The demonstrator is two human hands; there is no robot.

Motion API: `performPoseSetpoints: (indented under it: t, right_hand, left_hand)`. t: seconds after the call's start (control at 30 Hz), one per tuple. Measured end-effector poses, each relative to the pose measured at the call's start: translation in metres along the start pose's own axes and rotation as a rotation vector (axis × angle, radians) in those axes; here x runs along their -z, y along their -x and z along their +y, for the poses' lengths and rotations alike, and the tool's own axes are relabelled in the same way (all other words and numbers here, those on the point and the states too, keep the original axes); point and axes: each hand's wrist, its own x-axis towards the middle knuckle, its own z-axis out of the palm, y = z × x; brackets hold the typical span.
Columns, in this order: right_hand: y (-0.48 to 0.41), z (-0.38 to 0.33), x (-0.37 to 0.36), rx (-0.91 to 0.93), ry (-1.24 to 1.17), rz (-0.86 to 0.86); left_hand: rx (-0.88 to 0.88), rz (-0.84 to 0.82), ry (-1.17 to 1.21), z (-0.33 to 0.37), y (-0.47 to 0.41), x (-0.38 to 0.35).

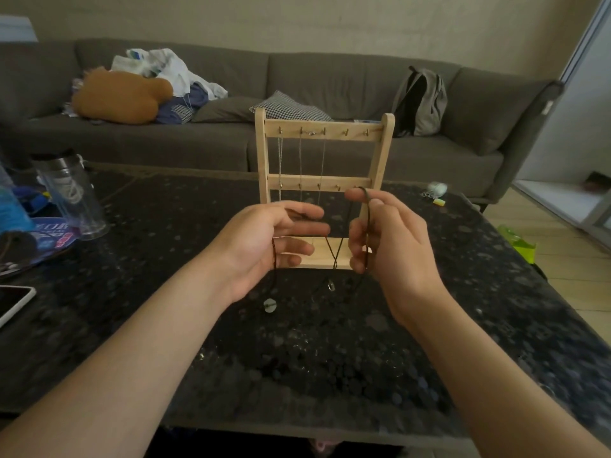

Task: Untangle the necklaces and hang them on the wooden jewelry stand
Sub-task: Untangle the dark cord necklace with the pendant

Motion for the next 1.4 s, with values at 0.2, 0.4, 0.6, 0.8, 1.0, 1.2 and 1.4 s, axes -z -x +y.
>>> performPoseSetpoints:
  t: [0.2,0.4,0.6,0.8,1.0,1.2,1.4]
  right_hand:
    - [0.0,0.001,0.003,-0.006,-0.04,-0.023]
    - [0.003,0.0,0.005,0.049,-0.031,-0.11]
    - [0.007,-0.004,0.002,0.118,0.004,-0.168]
    - [0.008,-0.005,0.002,0.086,-0.1,-0.256]
    - [0.005,-0.004,0.008,0.066,-0.186,-0.284]
    - [0.004,-0.003,0.015,0.066,-0.194,-0.241]
    - [0.003,-0.001,0.019,0.014,-0.22,-0.222]
  left_hand:
    - [-0.204,0.055,-0.111,-0.001,0.002,0.002]
    - [-0.014,-0.011,-0.07,-0.006,0.0,0.001]
    - [0.352,-0.263,-0.438,-0.026,-0.003,-0.003]
    - [0.193,-0.559,-0.87,-0.039,-0.013,-0.014]
    - [0.09,-0.468,-0.855,-0.045,-0.022,-0.028]
    - [0.119,-0.33,-0.6,-0.039,-0.025,-0.017]
    - [0.147,-0.146,-0.381,-0.037,-0.031,-0.009]
